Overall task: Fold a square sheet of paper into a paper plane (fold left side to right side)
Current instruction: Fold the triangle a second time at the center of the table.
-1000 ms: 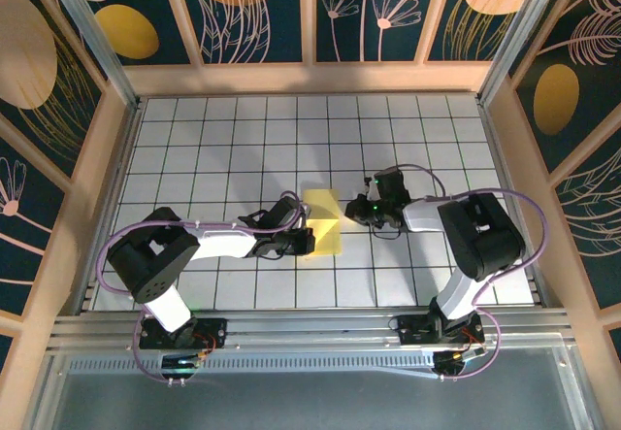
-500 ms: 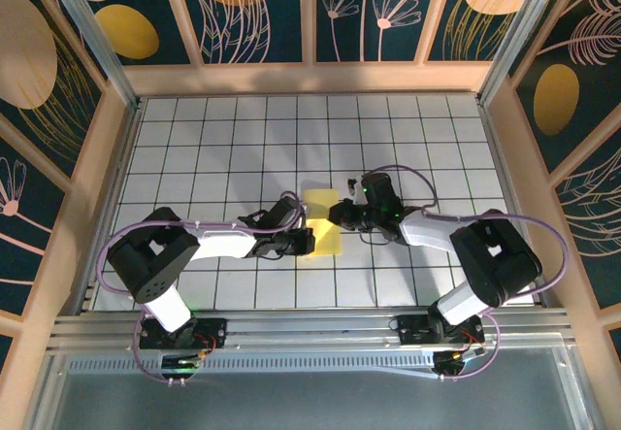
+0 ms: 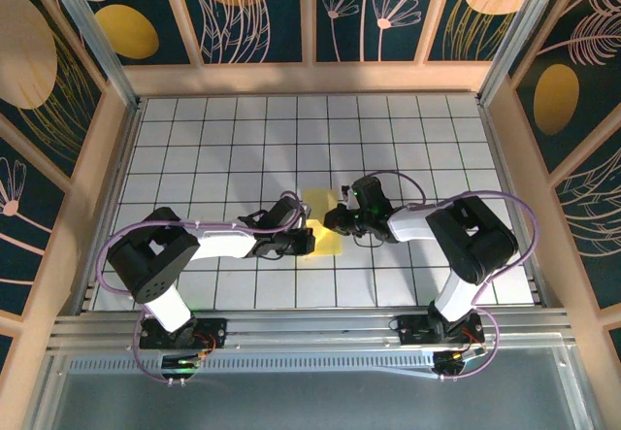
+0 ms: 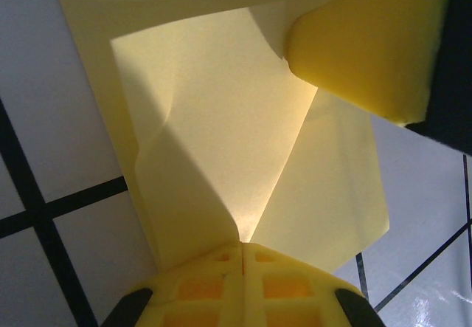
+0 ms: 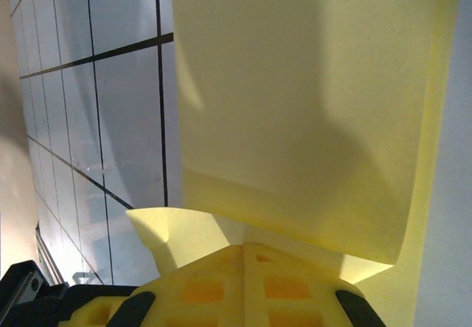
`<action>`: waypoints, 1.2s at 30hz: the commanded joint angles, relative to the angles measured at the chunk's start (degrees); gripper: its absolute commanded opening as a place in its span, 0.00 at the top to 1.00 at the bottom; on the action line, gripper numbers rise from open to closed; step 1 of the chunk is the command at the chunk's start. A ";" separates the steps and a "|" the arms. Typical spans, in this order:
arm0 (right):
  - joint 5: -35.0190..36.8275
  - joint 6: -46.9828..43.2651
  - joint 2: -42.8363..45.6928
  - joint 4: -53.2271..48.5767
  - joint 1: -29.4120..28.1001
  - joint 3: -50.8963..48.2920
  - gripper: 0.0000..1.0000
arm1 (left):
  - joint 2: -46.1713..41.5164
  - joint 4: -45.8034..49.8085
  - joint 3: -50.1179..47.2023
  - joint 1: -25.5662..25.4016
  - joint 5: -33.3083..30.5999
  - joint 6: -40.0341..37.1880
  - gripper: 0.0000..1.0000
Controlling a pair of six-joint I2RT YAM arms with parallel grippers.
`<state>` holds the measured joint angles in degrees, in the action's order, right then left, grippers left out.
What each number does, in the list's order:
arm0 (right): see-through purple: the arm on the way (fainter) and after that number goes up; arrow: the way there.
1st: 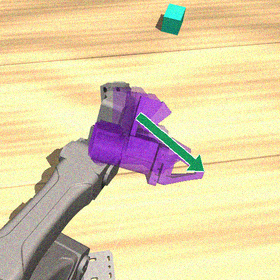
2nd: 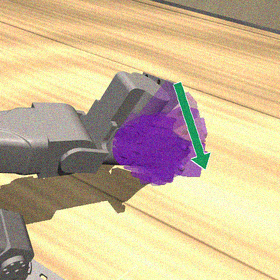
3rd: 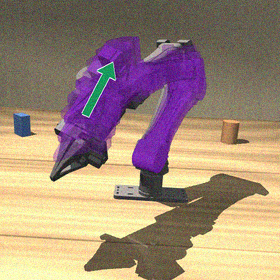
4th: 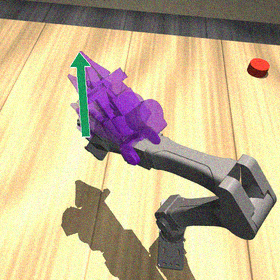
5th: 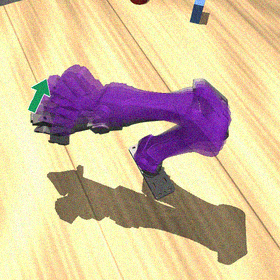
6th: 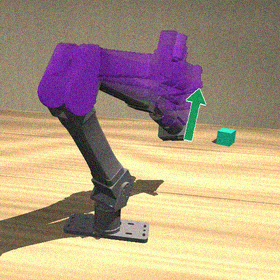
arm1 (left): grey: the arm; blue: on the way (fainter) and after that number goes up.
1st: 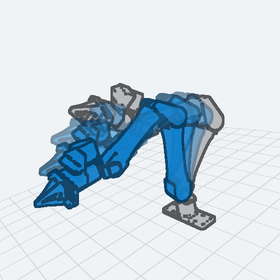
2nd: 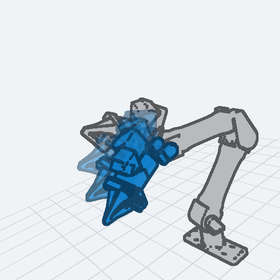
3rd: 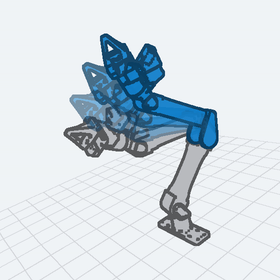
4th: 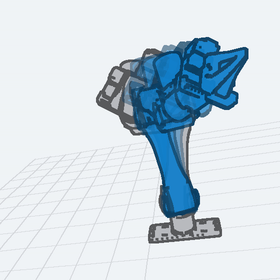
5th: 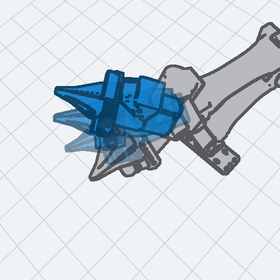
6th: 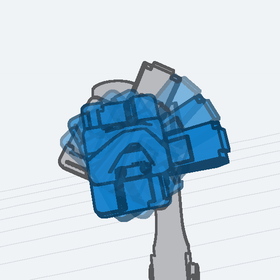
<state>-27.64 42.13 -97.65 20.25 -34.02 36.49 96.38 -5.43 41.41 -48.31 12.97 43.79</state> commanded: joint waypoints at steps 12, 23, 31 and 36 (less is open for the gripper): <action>0.48 -0.69 -2.03 -1.88 1.33 -3.26 1.00 | -2.83 2.03 3.78 0.25 4.13 -0.15 1.00; 0.74 -0.70 -1.67 -2.19 1.24 -3.44 1.00 | 5.88 4.24 11.02 0.33 2.80 -1.98 1.00; 0.74 -0.62 -1.95 -2.23 1.02 -3.34 1.00 | 7.84 4.55 11.68 0.35 1.18 -2.01 1.00; 0.83 -0.76 -2.02 -2.58 0.97 -3.11 1.00 | 7.77 4.11 11.39 0.41 0.74 -1.81 1.00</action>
<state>-27.27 42.13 -98.04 21.28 -32.93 34.92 103.37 -1.91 51.68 -48.29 14.48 42.68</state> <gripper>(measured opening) 0.052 0.054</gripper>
